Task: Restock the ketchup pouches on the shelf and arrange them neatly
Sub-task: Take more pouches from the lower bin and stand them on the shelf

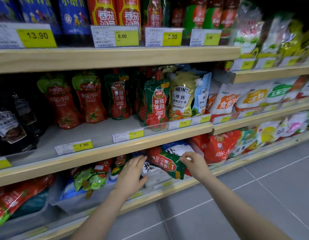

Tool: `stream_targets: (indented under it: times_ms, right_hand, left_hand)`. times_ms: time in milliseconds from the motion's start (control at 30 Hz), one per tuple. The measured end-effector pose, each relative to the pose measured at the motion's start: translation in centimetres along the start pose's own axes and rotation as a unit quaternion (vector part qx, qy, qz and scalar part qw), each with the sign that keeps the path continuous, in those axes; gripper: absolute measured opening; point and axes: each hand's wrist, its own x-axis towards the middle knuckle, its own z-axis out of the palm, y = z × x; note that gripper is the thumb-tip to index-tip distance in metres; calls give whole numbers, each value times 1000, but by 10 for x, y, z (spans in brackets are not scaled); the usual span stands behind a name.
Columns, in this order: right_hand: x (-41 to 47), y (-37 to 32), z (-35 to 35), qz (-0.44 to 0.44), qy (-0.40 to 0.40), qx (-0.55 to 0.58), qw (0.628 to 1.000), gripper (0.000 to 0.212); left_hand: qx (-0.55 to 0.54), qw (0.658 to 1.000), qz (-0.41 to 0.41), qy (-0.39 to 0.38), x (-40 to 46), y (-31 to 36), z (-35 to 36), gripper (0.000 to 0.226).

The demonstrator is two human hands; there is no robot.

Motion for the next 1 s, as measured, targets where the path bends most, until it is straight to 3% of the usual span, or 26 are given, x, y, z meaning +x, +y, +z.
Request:
stream_targets:
  times_ms: [100,233,333,500,567,633,700,733,833,1000]
  right_hand:
    - [-4,-7,-26,-86,-2,-49,995,12]
    - [0,-36,-51,-237,-38,-132,962,13]
    - [7,-57,-69,-294,-74,-187,934,14]
    - [12,-69,-84,-316,-105,-216,918,14]
    - [11,-63,-78,-288,-79,-144,943,12]
    - [7,-54,-71,-198,-1,51,979,14]
    - [3,-43,-63,-89,44,231,968,36]
    - [-2,-37,-57,-42,23,282,958,46]
    - [-18,-26,-27,16,-68,315,946,43]
    - [-15,-38,-2,15,-10,281,959,37]
  left_hand:
    - [-35,999,33,-3,20,28,0,78]
    - [-98,994,37,-39,42,57,2,93]
    - [-121,991,6,-51,53,67,0,79]
    - [-218,964,-22,-154,54,74,-4,68]
    - [-254,955,-35,-152,49,76,-3,57]
    - [-300,940,-57,-153,42,76,-1,51]
    - [-346,923,-84,-149,36,74,1,50]
    - [-361,917,-98,-139,34,74,1,50]
    - [-371,918,-109,-90,33,74,-8,44]
    - [-345,935,-80,-24,39,78,-32,44]
